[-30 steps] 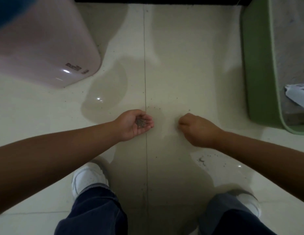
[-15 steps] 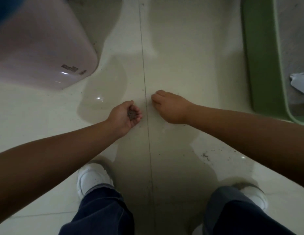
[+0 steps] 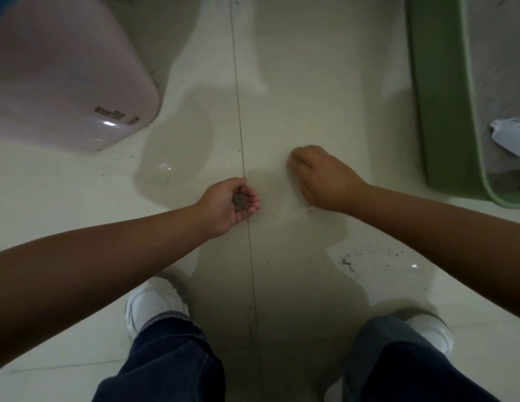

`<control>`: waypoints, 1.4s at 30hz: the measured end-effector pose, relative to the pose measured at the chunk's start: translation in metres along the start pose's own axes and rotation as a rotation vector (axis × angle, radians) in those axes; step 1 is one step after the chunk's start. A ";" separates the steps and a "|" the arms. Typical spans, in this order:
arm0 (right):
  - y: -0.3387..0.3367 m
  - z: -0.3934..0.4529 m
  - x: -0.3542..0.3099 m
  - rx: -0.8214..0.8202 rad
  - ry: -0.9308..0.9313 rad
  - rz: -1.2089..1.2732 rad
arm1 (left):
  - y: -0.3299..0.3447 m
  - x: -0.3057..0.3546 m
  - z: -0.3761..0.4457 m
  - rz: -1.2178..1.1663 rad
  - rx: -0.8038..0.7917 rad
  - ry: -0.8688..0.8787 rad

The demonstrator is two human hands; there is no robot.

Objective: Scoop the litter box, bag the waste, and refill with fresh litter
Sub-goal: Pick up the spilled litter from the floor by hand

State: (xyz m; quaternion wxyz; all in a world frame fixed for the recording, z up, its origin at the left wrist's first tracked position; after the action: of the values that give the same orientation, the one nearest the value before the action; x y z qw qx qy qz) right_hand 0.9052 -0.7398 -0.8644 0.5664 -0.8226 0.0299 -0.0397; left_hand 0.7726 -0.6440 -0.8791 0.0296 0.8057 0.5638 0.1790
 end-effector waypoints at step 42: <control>0.010 -0.043 -0.011 -0.267 0.605 0.321 | 0.006 -0.012 -0.002 0.074 -0.071 -0.095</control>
State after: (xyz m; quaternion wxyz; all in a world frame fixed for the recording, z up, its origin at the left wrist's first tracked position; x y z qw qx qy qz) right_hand 0.8904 -0.7822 -0.8585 0.4186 -0.8253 0.3294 -0.1877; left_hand 0.7739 -0.6575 -0.8791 0.0783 0.8321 0.5247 0.1617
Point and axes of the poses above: each hand's wrist, its own z-axis towards the middle knuckle, its own y-axis out of the palm, x = y × z, the point moved 4 cm from there along z, towards the middle knuckle, and after that the axes turned 15 degrees about -z, right-handed, at the moved point
